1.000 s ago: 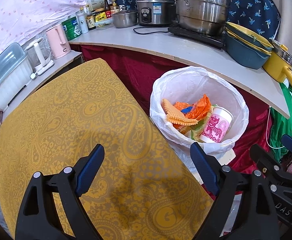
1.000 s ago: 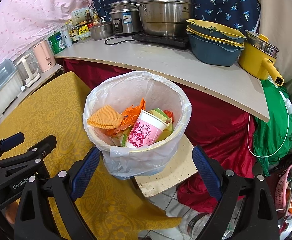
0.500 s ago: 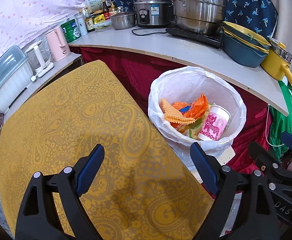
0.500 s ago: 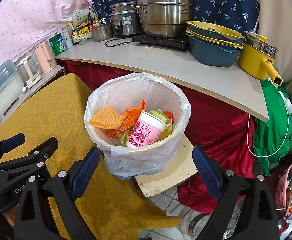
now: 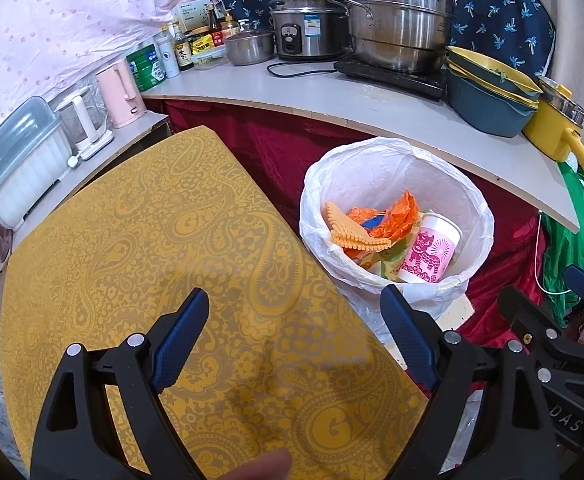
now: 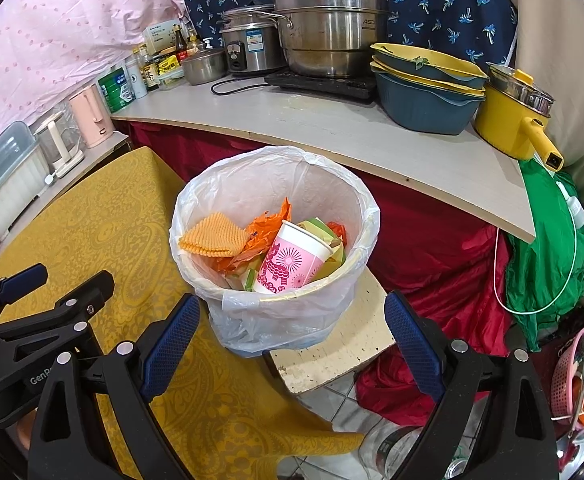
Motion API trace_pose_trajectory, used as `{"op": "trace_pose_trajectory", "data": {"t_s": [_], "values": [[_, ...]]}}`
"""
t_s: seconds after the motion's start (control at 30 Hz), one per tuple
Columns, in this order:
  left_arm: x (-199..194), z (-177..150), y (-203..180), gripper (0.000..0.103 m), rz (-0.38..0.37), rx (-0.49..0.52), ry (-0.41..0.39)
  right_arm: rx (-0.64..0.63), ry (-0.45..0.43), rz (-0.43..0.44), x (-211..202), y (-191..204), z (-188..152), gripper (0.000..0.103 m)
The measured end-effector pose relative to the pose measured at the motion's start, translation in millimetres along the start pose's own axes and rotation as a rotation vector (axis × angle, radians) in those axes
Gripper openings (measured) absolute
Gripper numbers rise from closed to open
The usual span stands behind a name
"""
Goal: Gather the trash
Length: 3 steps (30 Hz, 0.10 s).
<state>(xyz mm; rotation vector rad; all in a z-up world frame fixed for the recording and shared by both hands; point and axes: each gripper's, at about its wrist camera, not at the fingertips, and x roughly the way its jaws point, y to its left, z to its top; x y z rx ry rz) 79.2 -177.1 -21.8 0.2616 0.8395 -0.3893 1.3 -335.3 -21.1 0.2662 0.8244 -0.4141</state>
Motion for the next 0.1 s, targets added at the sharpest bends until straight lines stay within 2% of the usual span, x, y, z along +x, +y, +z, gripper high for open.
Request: {"op": "trace_pose_trajectory", "data": {"t_s": [0.1], "values": [[1.1,-2.7,0.0,0.083,-0.002,0.002,-0.002,0.003,-0.002,0.000,0.0,-0.1,-0.7,0.089]]}}
